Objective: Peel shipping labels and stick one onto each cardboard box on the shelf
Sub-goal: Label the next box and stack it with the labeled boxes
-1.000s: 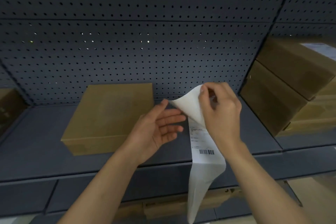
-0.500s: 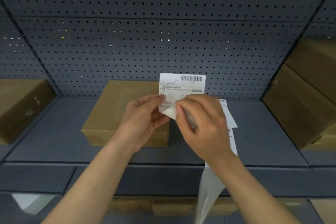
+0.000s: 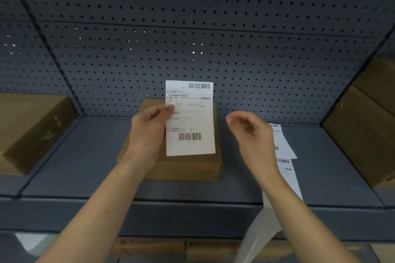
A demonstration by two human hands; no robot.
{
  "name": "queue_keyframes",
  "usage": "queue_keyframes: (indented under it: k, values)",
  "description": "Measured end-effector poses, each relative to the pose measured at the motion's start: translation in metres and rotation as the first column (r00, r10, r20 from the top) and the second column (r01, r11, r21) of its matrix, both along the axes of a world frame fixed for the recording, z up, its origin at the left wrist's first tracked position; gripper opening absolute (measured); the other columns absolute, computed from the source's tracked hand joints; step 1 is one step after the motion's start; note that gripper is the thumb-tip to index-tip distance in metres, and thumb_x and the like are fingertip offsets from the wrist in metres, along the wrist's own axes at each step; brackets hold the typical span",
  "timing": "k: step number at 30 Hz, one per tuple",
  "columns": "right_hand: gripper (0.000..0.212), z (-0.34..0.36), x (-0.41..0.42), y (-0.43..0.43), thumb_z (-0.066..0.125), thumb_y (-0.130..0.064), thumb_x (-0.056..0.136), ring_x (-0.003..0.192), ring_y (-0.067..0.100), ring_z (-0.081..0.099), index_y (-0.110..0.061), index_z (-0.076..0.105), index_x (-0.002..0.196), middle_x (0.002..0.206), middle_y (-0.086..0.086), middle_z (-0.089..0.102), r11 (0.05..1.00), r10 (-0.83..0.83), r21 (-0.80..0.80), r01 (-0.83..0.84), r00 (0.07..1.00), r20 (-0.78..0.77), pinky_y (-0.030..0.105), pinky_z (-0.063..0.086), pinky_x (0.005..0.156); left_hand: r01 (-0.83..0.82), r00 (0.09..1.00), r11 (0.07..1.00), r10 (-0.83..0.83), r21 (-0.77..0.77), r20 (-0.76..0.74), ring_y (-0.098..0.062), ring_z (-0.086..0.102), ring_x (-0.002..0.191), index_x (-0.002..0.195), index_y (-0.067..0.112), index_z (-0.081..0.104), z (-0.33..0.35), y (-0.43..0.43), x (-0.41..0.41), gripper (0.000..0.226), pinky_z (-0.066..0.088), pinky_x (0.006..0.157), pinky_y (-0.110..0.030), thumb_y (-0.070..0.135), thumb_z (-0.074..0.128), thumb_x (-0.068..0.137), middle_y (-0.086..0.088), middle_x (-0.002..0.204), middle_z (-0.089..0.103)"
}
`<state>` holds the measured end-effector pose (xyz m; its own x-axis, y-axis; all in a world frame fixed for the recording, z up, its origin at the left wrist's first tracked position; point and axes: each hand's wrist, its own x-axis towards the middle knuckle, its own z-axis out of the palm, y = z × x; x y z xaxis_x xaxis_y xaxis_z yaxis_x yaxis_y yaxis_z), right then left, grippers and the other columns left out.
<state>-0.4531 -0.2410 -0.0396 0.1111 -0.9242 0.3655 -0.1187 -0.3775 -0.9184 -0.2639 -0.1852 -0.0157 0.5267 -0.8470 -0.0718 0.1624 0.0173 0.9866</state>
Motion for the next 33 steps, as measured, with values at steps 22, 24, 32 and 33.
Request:
queue_keyframes:
  k: [22, 24, 32, 33]
  values:
    - [0.010, 0.002, 0.062, -0.022, 0.067, -0.010, 0.091, 0.089, 0.025, 0.066, -0.002, 0.071, 0.095, 0.102, 0.018, 0.074, 0.850, 0.224, 0.437, -0.294, 0.953, 0.206, 0.041, 0.054, 0.091, 0.240, 0.892, 0.971, -0.229, 0.020, 0.390, -0.007, 0.070, 0.097, 0.109, 0.022, 0.073, -0.015, -0.013, 0.076, 0.022, 0.056, 0.089, -0.025, 0.009, 0.063, 0.095, 0.013, 0.102, 0.075]
    - [0.011, 0.000, 0.066, -0.025, 0.067, -0.010, 0.091, 0.088, 0.025, 0.065, -0.001, 0.070, 0.096, 0.103, 0.020, 0.073, 0.842, 0.223, 0.451, -0.297, 0.952, 0.210, 0.042, 0.054, 0.092, 0.277, 0.871, 0.959, -0.273, 0.049, 0.410, -0.010, 0.071, 0.095, 0.110, 0.022, 0.072, -0.017, -0.013, 0.082, 0.025, 0.057, 0.086, -0.025, 0.006, 0.064, 0.093, 0.009, 0.099, 0.075]
    - [0.016, -0.006, 0.080, -0.039, 0.068, -0.011, 0.091, 0.078, 0.015, 0.068, 0.002, 0.070, 0.100, 0.092, 0.009, 0.076, 0.811, 0.241, 0.501, -0.302, 0.953, 0.185, 0.031, 0.058, 0.080, 0.271, 0.920, 0.961, -0.273, 0.049, 0.280, -0.018, 0.073, 0.097, 0.146, 0.015, 0.043, -0.026, -0.017, 0.100, 0.063, 0.057, 0.092, -0.040, 0.002, 0.068, 0.090, -0.008, 0.104, 0.075]
    - [0.015, -0.007, 0.080, -0.041, 0.068, -0.011, 0.091, 0.078, 0.015, 0.068, 0.001, 0.070, 0.100, 0.092, 0.009, 0.076, 0.808, 0.242, 0.509, -0.297, 0.955, 0.173, 0.032, 0.057, 0.081, 0.254, 0.936, 0.966, -0.260, 0.056, 0.238, -0.019, 0.073, 0.097, 0.152, 0.013, 0.032, -0.029, -0.019, 0.102, 0.074, 0.057, 0.091, -0.039, 0.003, 0.069, 0.089, -0.009, 0.102, 0.075]
